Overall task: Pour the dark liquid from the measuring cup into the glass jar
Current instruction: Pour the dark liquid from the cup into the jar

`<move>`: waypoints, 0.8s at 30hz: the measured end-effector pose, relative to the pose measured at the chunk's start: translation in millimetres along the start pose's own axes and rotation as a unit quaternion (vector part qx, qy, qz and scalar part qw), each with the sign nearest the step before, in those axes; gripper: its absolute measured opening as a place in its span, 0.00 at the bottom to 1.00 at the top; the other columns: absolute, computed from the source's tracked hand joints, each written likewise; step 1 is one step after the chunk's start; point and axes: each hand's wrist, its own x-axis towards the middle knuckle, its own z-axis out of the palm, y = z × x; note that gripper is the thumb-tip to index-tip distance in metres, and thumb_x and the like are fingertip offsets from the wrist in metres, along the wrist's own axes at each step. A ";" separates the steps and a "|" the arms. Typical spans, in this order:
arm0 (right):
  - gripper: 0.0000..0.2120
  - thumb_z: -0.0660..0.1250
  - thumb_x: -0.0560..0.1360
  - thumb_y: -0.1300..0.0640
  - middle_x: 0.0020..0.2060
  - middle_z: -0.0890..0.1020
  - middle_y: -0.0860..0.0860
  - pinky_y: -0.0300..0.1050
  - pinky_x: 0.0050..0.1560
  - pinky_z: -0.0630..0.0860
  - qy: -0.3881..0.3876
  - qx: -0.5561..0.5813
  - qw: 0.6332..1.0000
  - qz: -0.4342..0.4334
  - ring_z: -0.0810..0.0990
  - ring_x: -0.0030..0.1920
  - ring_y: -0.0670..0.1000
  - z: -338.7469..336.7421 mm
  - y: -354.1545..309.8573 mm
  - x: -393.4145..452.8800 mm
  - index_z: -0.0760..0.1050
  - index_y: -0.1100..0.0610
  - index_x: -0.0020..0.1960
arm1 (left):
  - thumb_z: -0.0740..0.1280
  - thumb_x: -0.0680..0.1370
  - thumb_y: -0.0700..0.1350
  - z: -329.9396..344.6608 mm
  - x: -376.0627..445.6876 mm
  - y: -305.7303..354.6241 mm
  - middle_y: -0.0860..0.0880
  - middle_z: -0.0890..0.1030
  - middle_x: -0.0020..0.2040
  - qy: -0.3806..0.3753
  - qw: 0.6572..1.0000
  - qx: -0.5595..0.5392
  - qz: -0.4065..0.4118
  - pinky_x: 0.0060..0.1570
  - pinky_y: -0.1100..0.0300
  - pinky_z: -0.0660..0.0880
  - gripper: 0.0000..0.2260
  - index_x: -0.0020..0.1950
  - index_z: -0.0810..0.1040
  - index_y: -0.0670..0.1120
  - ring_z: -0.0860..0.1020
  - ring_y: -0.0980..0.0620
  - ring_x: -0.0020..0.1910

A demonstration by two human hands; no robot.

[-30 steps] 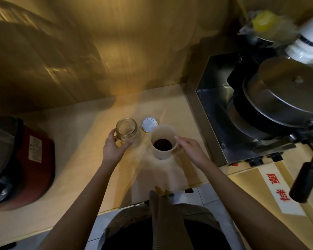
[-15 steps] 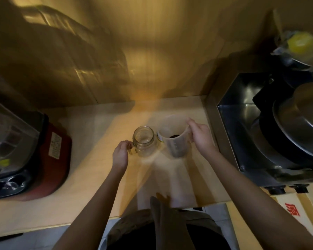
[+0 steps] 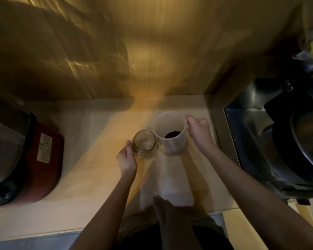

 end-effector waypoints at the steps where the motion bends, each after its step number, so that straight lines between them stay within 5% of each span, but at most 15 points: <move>1: 0.19 0.64 0.76 0.53 0.27 0.64 0.57 0.44 0.32 0.60 0.003 -0.008 1.000 -0.003 0.62 0.27 0.50 0.1 -0.1 0.7 0.69 0.59 0.29 | 0.54 0.79 0.51 1.6 -1.3 0.9 0.41 0.70 0.30 0.006 1.000 0.001 0.009 0.34 0.55 0.60 0.21 0.31 0.69 0.40 0.65 0.49 0.31; 6: 0.16 0.65 0.76 0.54 0.28 0.65 0.57 0.40 0.30 0.61 0.004 -0.037 0.999 -0.015 0.63 0.28 0.50 -3.1 -3.4 3.7 0.72 0.59 0.31 | 0.54 0.79 0.52 5.5 5.0 16.3 0.47 0.62 0.24 0.001 0.999 0.035 0.023 0.30 0.55 0.55 0.23 0.25 0.60 0.45 0.59 0.52 0.27; 11: 0.19 0.64 0.76 0.58 0.27 0.71 0.59 0.42 0.33 0.68 -0.012 -0.046 0.997 -0.064 0.70 0.29 0.51 -18.5 -19.0 2.6 0.75 0.71 0.33 | 0.58 0.77 0.53 7.6 14.0 26.4 0.43 0.67 0.26 -0.023 0.999 0.024 -0.009 0.34 0.55 0.63 0.23 0.25 0.65 0.42 0.65 0.48 0.29; 15: 0.18 0.65 0.75 0.55 0.25 0.71 0.58 0.46 0.35 0.70 -0.007 -0.129 0.986 -0.103 0.70 0.28 0.52 -27.1 -41.1 8.2 0.74 0.63 0.29 | 0.61 0.75 0.51 -5.3 13.8 41.8 0.45 0.66 0.24 -0.083 0.996 0.018 0.017 0.33 0.55 0.65 0.22 0.23 0.65 0.45 0.65 0.48 0.27; 18: 0.20 0.64 0.74 0.56 0.24 0.73 0.61 0.54 0.40 0.78 -0.030 -0.242 0.958 -0.151 0.75 0.29 0.62 -26.0 -61.8 8.4 0.72 0.67 0.27 | 0.62 0.76 0.49 -16.6 8.9 68.9 0.50 0.66 0.19 -0.116 0.984 0.084 0.104 0.31 0.57 0.63 0.25 0.20 0.63 0.46 0.64 0.56 0.21; 24: 0.21 0.61 0.76 0.52 0.26 0.78 0.57 0.55 0.40 0.80 -0.057 -0.441 0.849 -0.284 0.80 0.33 0.59 -12.8 -103.0 -11.1 0.74 0.55 0.26 | 0.60 0.76 0.51 -29.1 -2.8 88.7 0.47 0.64 0.21 -0.091 0.953 0.207 0.200 0.32 0.53 0.64 0.24 0.23 0.64 0.42 0.67 0.44 0.27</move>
